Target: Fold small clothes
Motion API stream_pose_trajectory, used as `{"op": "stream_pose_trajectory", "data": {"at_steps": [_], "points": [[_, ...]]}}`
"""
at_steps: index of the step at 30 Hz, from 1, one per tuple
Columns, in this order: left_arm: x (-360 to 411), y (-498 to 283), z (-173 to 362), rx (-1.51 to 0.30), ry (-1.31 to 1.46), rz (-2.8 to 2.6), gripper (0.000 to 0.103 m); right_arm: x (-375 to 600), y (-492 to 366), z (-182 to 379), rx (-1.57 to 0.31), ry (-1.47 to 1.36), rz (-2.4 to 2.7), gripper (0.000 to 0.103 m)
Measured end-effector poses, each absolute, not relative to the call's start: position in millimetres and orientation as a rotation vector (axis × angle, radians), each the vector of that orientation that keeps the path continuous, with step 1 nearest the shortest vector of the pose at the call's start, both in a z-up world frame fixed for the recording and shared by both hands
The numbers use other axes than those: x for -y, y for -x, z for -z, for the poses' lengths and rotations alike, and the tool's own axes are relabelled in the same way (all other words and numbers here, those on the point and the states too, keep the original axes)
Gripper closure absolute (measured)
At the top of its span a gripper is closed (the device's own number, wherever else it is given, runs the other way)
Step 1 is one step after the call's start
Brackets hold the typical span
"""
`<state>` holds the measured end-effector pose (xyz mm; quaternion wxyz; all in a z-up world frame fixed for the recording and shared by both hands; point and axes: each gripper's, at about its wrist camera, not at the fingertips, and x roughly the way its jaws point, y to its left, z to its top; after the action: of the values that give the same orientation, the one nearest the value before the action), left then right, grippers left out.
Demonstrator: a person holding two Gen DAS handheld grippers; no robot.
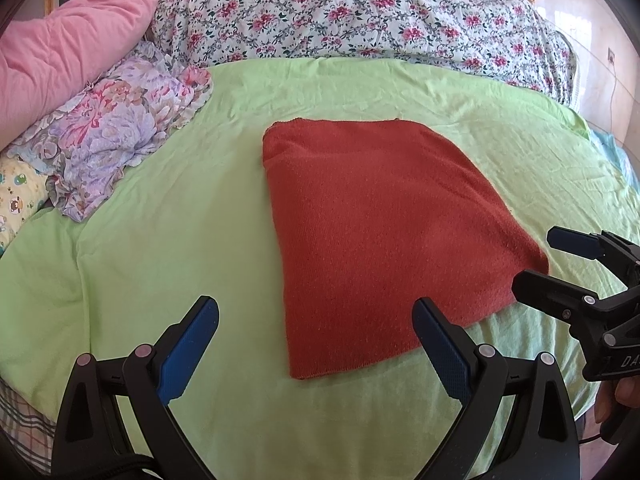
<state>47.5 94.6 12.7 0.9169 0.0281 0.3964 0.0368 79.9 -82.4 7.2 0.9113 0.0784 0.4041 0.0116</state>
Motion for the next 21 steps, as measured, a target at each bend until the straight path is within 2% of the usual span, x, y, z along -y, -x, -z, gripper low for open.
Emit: {"op": "stream_pose_trajectory", "data": {"at_steps": [21], "points": [[-96.1, -56.6, -13.5, -0.827, -0.038, -0.075, 0.005, 86.3, -84.3, -9.9, -0.825, -0.172, -0.019, 0.006]]}}
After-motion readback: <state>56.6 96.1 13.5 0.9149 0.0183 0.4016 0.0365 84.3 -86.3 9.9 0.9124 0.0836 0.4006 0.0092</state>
